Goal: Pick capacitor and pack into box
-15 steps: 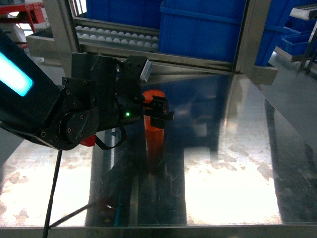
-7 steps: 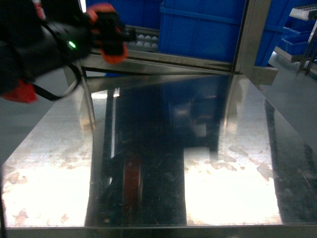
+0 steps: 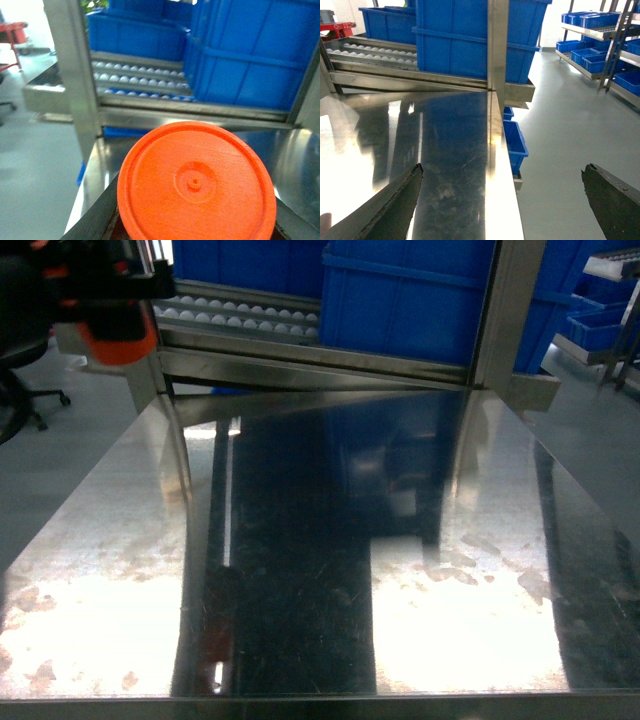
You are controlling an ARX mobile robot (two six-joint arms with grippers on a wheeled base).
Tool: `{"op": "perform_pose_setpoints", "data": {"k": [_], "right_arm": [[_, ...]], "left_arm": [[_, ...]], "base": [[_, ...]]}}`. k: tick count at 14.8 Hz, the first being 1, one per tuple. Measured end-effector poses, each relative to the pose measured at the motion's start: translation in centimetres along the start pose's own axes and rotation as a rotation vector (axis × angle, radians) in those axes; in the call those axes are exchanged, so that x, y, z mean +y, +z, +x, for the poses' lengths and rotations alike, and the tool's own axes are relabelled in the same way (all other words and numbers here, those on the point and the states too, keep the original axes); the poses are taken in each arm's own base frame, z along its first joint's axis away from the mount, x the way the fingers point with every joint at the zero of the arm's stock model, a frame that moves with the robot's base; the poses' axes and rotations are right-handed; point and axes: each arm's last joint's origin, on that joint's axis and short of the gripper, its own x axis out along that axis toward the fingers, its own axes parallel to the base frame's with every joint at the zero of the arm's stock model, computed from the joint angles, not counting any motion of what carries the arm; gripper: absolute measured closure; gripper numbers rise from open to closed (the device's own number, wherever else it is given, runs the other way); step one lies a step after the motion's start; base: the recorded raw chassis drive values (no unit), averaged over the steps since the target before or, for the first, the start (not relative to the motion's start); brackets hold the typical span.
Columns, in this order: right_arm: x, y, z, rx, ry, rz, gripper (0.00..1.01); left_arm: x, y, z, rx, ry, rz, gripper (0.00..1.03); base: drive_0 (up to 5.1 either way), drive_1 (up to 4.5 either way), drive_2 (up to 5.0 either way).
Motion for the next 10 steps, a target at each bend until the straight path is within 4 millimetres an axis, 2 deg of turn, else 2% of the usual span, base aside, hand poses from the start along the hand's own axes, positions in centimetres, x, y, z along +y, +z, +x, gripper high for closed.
{"op": "perform_pose_setpoints", "data": {"k": [1, 3, 5, 10], "right_arm": [[0.0, 0.0, 0.0, 0.001, -0.001, 0.0, 0.03], [0.0, 0.0, 0.0, 0.0, 0.0, 0.0, 0.03], [0.0, 0.0, 0.0, 0.001, 0.0, 0.0, 0.03], [0.0, 0.0, 0.0, 0.0, 0.0, 0.0, 0.03]], "left_arm": [[1.2, -0.7, -2.3, 0.02, 0.045, 0.004, 0.58], [3.0, -1.3, -5.5, 0.008, 0.075, 0.003, 0.58], [3.7, -2.6, -8.3, 0.033, 0.059, 0.006, 0.58], [5.0, -3.6, -12.9, 0.035, 0.061, 0.005, 0.58]], "base": [[0.0, 0.0, 0.0], [0.0, 0.0, 0.0], [0.0, 0.0, 0.0], [0.0, 0.0, 0.0]]}}
